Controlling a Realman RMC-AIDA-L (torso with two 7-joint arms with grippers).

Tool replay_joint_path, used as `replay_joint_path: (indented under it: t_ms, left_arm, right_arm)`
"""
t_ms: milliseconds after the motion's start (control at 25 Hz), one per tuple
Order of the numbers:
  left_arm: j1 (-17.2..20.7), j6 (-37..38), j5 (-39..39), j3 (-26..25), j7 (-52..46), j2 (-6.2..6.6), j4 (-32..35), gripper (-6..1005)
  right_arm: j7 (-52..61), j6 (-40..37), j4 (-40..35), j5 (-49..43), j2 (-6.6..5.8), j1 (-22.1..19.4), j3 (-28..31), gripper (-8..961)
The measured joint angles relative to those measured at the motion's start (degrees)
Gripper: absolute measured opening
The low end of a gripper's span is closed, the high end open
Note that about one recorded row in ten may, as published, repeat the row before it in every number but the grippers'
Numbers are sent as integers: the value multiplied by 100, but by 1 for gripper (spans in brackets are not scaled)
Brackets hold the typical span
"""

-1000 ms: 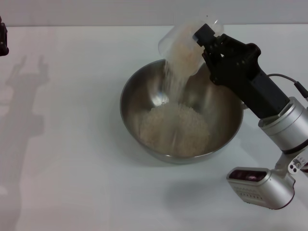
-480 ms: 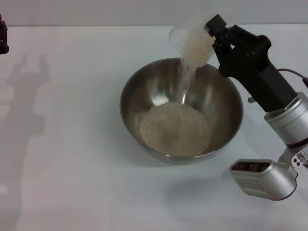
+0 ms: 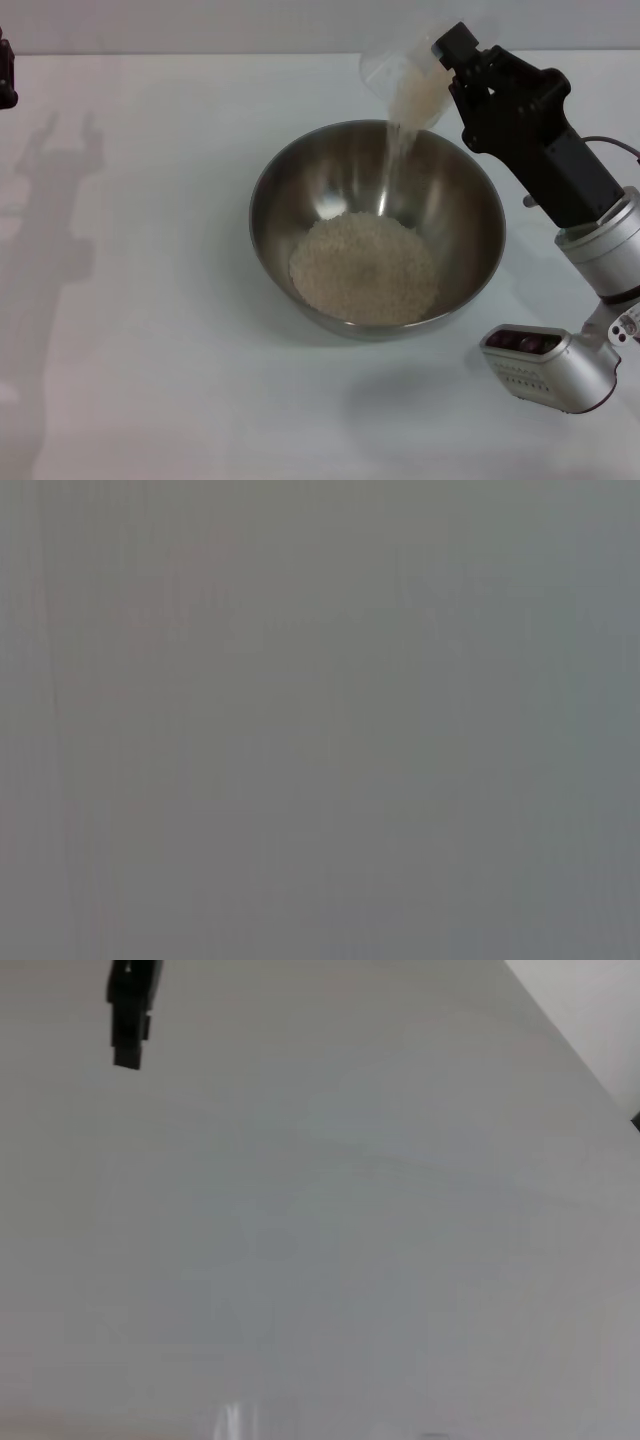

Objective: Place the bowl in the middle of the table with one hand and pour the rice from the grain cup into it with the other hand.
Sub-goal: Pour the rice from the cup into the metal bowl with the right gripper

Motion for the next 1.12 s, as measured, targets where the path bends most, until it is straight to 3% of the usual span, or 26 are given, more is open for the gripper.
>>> replay_joint_path:
  t_ms: [1120]
  left_arm:
    - [-72,40,0,0,0,-9,-14,450]
  right_arm:
    - [-354,-53,-378,-119,-9,172,-67,6]
